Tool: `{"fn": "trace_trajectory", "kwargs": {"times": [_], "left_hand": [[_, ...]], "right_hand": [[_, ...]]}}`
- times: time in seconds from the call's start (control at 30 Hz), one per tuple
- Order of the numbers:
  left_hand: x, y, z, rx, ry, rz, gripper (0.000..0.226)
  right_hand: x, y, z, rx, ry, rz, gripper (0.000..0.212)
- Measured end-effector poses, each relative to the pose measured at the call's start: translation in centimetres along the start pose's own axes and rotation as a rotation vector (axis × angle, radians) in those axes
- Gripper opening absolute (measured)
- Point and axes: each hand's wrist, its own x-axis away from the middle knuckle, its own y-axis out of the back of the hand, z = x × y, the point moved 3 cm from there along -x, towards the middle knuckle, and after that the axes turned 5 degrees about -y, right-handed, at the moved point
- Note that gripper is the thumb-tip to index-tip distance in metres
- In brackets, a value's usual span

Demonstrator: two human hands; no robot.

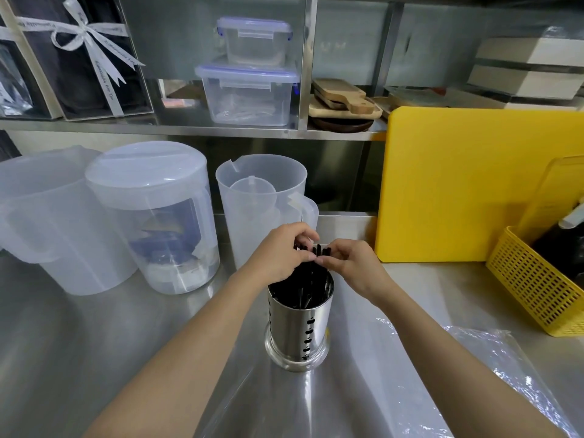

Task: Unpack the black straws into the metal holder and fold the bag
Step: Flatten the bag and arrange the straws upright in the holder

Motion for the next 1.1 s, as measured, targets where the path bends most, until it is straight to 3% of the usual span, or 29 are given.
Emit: {"fn": "trace_trajectory", "kwargs": {"times": [0.33, 0.6, 0.8, 0.97, 1.1], "left_hand": [[-0.1, 0.0, 0.1, -0.02, 0.008, -0.006, 0.014], [0.0, 0.7, 0.4, -0.073, 0.02, -0.019, 0.031], [0.2, 1.3, 0.8, 0.044, 0.064, -0.018, 0.043], [0.7, 1.5, 0.7, 0.054, 0.025, 0.024, 0.033], [1.2, 3.1, -0.3, 0.053, -0.062, -0.109, 0.024]], "right_hand": [[-0.2, 0.0, -0.4, -0.013, -0.036, -0.022, 0.014], [0.0, -0.1, -0.1, -0.052, -0.034, 0.01, 0.01], [-0.1, -0.1, -0.2, -0.075, -0.017, 0.017, 0.014], [-0.2, 0.7, 0.3, -0.117, 0.024, -0.025, 0.015], [0.1, 2.1, 2.2, -0.096, 0.108, -0.076, 0.017]]}}
